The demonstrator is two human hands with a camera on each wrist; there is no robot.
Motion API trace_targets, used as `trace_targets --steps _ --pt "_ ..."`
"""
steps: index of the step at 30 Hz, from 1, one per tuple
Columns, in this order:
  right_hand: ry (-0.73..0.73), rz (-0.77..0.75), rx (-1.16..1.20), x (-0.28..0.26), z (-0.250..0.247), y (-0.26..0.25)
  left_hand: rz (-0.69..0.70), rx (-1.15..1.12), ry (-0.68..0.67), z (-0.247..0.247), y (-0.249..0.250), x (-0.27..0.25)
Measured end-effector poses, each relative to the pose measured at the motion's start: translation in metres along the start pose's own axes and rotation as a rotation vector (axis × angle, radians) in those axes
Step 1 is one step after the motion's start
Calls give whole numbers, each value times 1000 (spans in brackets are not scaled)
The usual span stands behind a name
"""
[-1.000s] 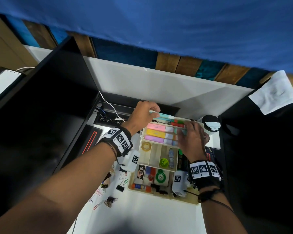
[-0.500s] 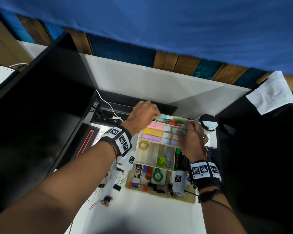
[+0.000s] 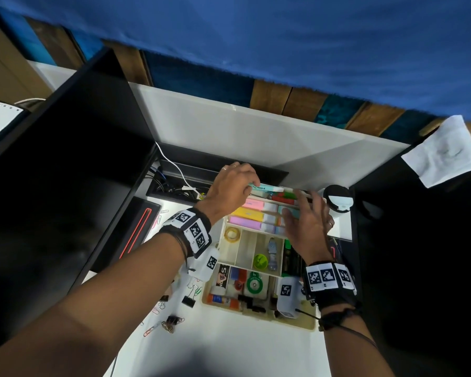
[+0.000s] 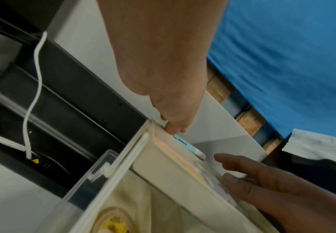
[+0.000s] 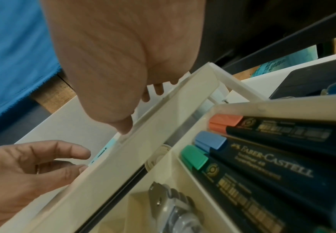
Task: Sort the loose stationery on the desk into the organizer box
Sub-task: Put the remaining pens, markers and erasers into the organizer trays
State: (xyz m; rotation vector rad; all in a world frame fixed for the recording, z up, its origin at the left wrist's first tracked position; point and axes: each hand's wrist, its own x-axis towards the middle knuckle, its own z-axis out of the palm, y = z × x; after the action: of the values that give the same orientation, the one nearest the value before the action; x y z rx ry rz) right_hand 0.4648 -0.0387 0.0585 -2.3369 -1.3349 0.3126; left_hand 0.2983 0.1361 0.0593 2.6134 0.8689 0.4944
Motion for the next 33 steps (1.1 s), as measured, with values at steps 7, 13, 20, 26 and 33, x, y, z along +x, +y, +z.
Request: trace_targets --steps 7,13,20,26,33 --pt "-133 -45 -42 9 6 -28 -213 -11 63 -9 -13 -12" --pt "-142 -74 -108 9 6 -26 -285 -65 95 -6 -10 -21" --pt "-127 -19 -37 2 7 -19 -439 -246 118 -2 -1 -18" --pt "25 56 -96 -3 8 3 -260 -163 77 -5 -1 -21" --pt "62 71 -118 -4 0 13 -27 58 -20 -3 22 -13"
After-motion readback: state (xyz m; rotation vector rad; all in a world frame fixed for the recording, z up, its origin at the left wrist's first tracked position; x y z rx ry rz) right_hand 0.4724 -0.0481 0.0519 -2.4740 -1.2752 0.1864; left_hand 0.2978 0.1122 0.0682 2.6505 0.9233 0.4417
